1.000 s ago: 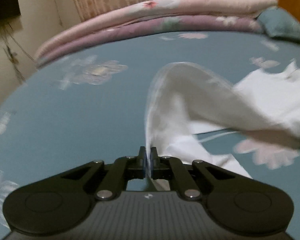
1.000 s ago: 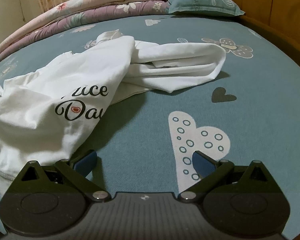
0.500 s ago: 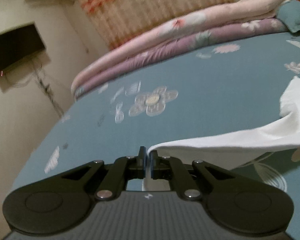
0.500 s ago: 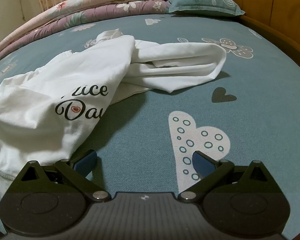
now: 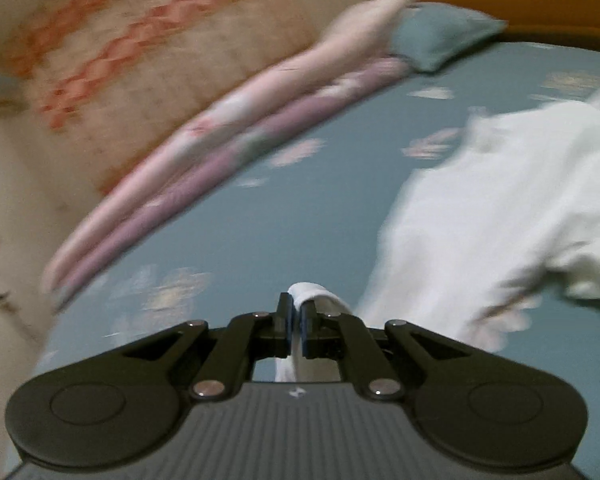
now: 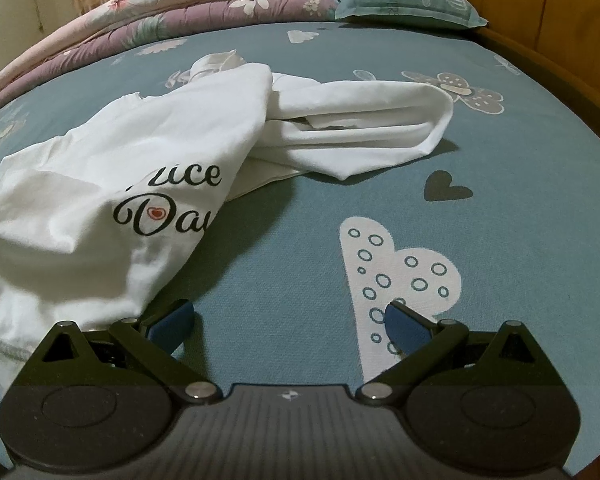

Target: Fold clothes

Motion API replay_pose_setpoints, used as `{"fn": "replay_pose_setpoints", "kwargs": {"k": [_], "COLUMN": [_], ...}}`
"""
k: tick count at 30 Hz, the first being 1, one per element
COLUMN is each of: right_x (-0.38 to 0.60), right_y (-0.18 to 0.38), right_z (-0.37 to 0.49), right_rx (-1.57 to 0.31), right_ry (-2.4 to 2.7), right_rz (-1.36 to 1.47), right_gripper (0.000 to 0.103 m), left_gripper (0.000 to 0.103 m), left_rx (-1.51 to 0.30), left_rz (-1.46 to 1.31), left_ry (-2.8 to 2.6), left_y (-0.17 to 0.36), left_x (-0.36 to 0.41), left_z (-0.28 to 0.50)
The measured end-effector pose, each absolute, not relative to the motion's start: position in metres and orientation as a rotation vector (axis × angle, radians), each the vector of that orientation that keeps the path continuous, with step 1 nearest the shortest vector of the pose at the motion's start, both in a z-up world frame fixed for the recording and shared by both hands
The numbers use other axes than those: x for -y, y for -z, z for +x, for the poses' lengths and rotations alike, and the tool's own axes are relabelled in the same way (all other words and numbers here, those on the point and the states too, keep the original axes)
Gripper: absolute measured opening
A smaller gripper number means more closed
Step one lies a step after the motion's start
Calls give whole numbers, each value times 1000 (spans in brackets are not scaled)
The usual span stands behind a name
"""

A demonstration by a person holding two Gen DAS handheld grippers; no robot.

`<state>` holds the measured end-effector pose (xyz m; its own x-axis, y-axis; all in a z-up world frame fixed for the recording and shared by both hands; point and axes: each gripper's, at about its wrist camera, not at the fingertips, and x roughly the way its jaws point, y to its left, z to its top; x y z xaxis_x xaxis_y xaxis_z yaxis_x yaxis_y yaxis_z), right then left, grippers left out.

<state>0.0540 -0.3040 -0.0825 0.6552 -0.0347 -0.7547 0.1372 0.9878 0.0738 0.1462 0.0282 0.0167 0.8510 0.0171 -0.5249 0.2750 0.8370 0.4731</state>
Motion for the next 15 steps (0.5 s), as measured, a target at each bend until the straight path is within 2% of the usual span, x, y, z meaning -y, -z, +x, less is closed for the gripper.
{"fn": "replay_pose_setpoints", "kwargs": {"k": [6,12,15], "right_x": [303,304,303], "right_y": [82,83,84], "right_z": [52,51,52], "right_rx": [-858,-850,-845], "right_ry": [91,87,89], "right_rz": [125,122,120], "right_gripper": [103,103,103], "left_gripper": [9,10,20], "left_rx": [-641,-716,-758], "left_rz": [576,582,551], "left_ry": [332,361,370], "left_y": [30,45,41], "left_x": [34,36,27], "left_z": [137,109,95]}}
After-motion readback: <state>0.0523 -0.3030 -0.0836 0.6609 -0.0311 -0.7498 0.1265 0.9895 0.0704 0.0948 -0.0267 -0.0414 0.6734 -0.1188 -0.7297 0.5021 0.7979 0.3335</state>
